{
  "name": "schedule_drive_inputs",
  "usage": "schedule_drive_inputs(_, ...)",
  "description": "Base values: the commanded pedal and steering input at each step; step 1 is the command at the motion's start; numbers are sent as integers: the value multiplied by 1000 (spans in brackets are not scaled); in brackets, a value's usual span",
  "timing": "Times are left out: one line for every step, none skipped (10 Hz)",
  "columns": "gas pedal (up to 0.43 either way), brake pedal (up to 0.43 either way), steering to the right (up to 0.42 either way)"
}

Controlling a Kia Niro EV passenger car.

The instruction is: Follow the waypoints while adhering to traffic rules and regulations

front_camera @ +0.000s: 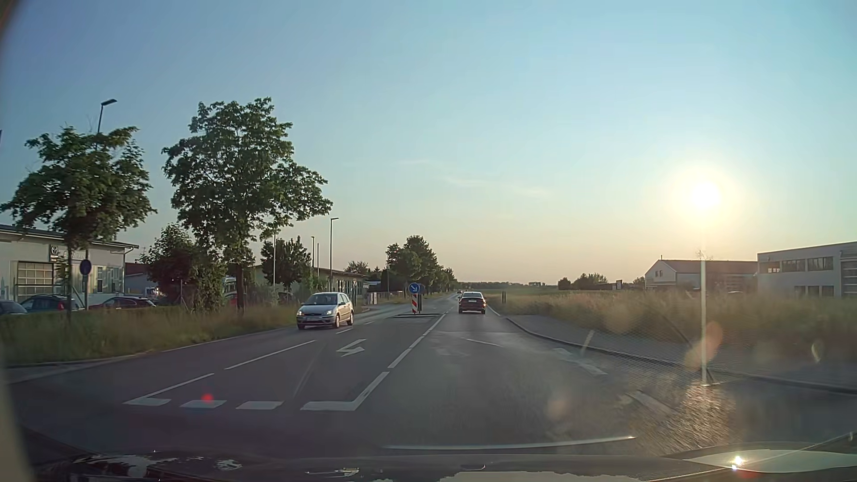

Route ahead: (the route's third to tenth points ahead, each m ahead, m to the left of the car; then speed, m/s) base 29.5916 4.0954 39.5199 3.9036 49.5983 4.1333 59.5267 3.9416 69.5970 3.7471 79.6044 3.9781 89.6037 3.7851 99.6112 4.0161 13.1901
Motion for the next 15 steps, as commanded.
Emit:
schedule_drive_inputs(299, 18, 13)
schedule_drive_inputs(299, 18, 13)
schedule_drive_inputs(299, 18, 14)
schedule_drive_inputs(299, 18, 14)
schedule_drive_inputs(299, 18, 13)
schedule_drive_inputs(299, 12, 10)
schedule_drive_inputs(299, 18, 6)
schedule_drive_inputs(299, 18, 6)
schedule_drive_inputs(299, 18, 6)
schedule_drive_inputs(299, 18, 4)
schedule_drive_inputs(299, 18, 5)
schedule_drive_inputs(299, 18, 4)
schedule_drive_inputs(311, 18, 3)
schedule_drive_inputs(311, 18, 3)
schedule_drive_inputs(311, 18, 1)
